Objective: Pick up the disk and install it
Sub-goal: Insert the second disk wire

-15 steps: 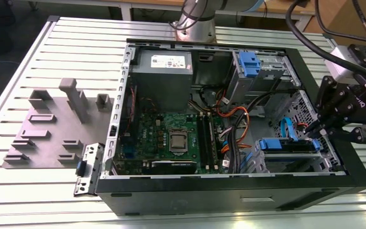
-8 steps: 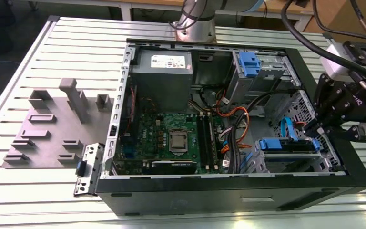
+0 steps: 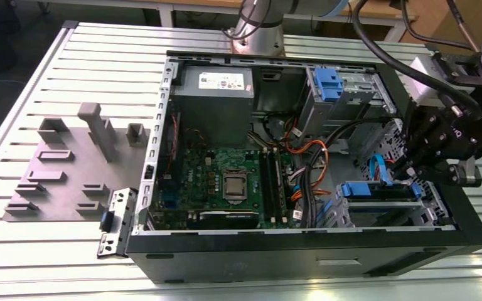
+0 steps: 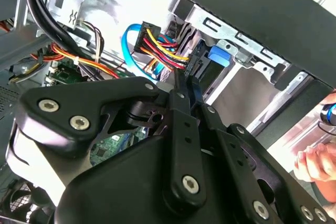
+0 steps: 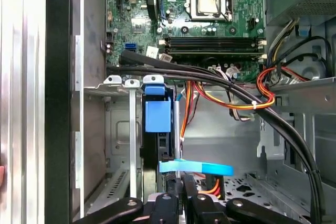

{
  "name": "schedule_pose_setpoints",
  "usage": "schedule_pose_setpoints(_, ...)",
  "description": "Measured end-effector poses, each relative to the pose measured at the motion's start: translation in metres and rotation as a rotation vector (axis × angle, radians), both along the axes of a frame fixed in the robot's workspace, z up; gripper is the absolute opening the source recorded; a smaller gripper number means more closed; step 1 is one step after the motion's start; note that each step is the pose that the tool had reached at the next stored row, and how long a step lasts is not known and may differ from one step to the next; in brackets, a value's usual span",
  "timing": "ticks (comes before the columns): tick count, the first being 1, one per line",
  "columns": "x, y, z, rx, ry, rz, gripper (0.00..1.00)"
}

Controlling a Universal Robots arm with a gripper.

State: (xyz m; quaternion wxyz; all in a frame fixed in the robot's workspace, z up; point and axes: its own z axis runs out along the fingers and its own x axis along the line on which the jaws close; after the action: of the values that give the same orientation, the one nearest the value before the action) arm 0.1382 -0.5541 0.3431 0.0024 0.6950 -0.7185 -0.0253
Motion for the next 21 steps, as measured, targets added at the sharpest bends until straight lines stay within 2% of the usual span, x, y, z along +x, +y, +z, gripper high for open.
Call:
schedule_pose_setpoints(4, 0.0000, -0.0007, 0.0016, -0.0008, -0.0001, -0.002, 0.16)
schedule_pose_setpoints(9, 0.0000, -0.0062, 0.0017, -0.0014, -0.0001, -0.003, 0.16)
schedule_pose_setpoints(11, 0.0000, -0.0071, 0.0014, -0.0014, -0.0001, -0.004, 0.16)
schedule_pose_setpoints(17, 0.0003, -0.0086, -0.0028, -0.0018, -0.0002, -0.004, 0.16)
schedule_pose_setpoints(21, 0.0004, -0.0087, -0.0031, -0.0038, -0.0001, -0.004, 0.16)
